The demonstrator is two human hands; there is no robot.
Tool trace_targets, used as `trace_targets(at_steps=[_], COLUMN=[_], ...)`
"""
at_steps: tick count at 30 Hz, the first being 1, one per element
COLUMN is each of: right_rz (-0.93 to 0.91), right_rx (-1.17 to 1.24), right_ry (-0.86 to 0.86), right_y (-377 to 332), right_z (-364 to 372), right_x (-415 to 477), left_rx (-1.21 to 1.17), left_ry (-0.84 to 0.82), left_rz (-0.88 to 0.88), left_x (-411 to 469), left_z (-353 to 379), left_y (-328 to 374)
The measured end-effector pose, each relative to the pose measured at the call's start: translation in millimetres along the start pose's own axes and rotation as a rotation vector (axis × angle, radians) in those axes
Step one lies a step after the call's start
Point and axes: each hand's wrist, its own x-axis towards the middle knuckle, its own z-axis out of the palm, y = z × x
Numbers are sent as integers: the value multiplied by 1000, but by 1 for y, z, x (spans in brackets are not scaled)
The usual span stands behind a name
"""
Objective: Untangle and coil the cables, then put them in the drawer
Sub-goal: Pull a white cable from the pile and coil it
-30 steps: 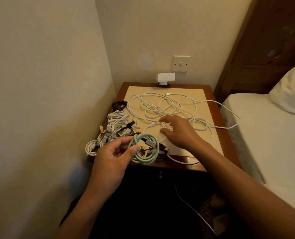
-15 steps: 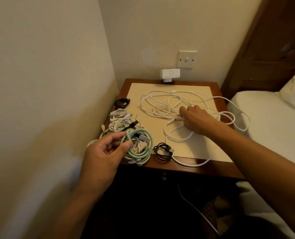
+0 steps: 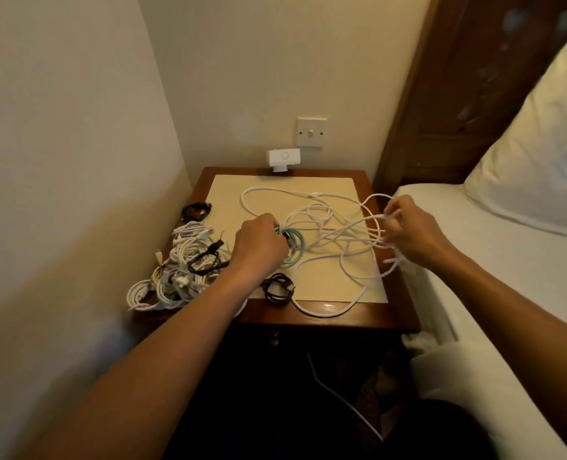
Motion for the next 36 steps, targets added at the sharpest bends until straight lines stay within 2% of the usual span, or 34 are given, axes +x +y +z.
trace_targets(at_steps=[6,10,12,15,19,21,23,25,26,28,32,36], right_rz=[14,-20,-48,-83,-55,-35,-59,-91,-105,-128,-135,-70], right_rx=[129,196,227,288,469,575,664,718,744,780,761,776], right_ry=[105,173,192,222,308,368,412,442,453,464,470,475], right_y=[-9,-24,-36,-57,-88,-99,-109,-121,-126,-132,-131,-119], right_z=[-41,-67,-82,-110,-149,-166,-181,-198,-207,-223,-237,-233], right_x=[-4,-14,-22,-35,-63,-81,-99,-118,-126,-143,-172,-192], left_rx=[306,406,346,85,-134,-165,-44,185,301,427,250,-129], left_ry=[-206,-160,-94,-79,-51,-56,-129,-241,-259,-190,-81,-66], left_rz=[-66,40,146,274,283,315,367,388,409,464,478,526], left_x=[17,11,4,-12,-42,-62,-77,-91,-97,-109,-127,-156], left_z=[14,12,9,4,1,13,38,65,77,93,92,75], left_y=[0,7,19,46,66,64,55,43,38,31,38,43])
